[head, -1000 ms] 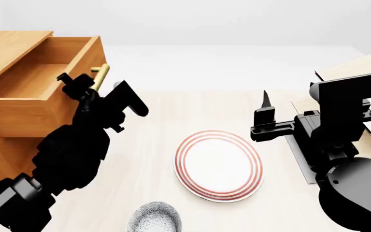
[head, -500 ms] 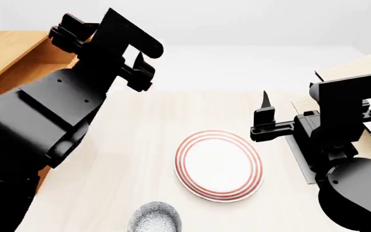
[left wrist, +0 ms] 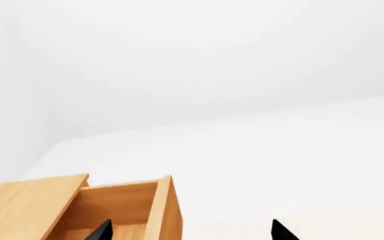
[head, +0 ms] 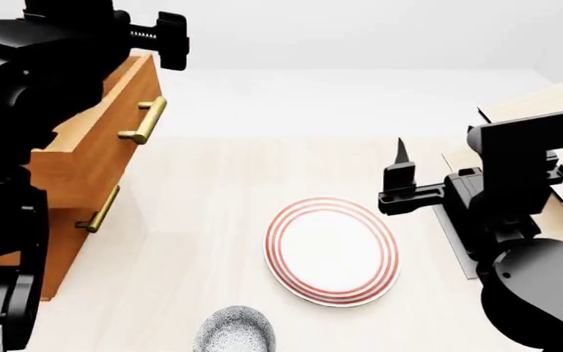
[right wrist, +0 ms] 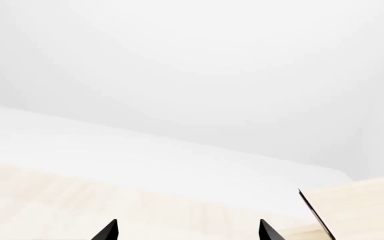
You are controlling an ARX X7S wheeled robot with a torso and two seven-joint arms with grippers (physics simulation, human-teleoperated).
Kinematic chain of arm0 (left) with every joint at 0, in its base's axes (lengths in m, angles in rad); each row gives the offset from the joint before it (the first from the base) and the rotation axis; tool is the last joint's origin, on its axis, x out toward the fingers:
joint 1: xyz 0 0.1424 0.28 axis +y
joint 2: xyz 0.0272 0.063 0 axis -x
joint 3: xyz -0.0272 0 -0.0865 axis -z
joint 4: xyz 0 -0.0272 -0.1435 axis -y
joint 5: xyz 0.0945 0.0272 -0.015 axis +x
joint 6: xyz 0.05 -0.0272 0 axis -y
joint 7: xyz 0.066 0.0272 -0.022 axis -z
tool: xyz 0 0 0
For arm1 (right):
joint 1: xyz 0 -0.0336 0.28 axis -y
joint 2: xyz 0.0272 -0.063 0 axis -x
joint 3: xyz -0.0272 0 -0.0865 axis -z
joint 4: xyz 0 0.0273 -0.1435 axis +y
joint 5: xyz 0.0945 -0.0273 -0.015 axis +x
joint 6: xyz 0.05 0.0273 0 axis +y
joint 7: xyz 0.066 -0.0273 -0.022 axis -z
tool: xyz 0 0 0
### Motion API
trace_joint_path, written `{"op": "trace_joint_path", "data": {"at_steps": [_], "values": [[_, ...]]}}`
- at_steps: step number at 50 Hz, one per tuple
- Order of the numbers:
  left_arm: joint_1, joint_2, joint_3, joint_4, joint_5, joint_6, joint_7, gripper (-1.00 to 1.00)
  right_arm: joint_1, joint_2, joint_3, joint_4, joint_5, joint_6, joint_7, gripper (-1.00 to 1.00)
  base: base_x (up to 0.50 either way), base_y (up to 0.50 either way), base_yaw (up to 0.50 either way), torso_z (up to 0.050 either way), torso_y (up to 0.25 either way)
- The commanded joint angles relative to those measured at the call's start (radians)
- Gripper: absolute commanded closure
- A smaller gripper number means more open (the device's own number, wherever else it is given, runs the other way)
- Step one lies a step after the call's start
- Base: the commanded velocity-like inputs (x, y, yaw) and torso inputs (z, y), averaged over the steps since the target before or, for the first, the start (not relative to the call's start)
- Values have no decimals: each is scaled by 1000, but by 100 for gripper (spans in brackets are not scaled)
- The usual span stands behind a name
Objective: Open the top drawer of the cabinet and put the bowl in it.
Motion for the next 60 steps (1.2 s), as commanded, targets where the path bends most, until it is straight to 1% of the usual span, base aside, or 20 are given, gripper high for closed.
{"op": "trace_joint_path", "data": {"at_steps": [1, 16, 26, 38, 47, 60], "values": [[-78, 30, -22, -280, 27, 63, 32, -100, 13, -6, -15, 9, -5, 3, -2, -100, 0, 0, 0, 0, 0], [-228, 88, 38, -730, 121, 251, 104, -100, 41, -6, -22, 11, 9, 24, 6, -100, 0, 0, 0, 0, 0], [-292, 135, 78, -1009, 176, 374, 141, -100, 41, -9, -31, 24, -1, 15, -2, -100, 0, 0, 0, 0, 0], [-217, 141, 48, -1031, 222, 367, 166, -100, 36, -13, -40, 31, -10, 6, -6, -100, 0, 0, 0, 0, 0], [-180, 136, -19, -1031, 273, 377, 157, -100, 33, -14, -44, 36, -14, 1, -7, -100, 0, 0, 0, 0, 0], [-141, 150, -77, -1031, 353, 379, 179, -100, 23, -15, -52, 46, -27, -14, -15, -100, 0, 0, 0, 0, 0]]}}
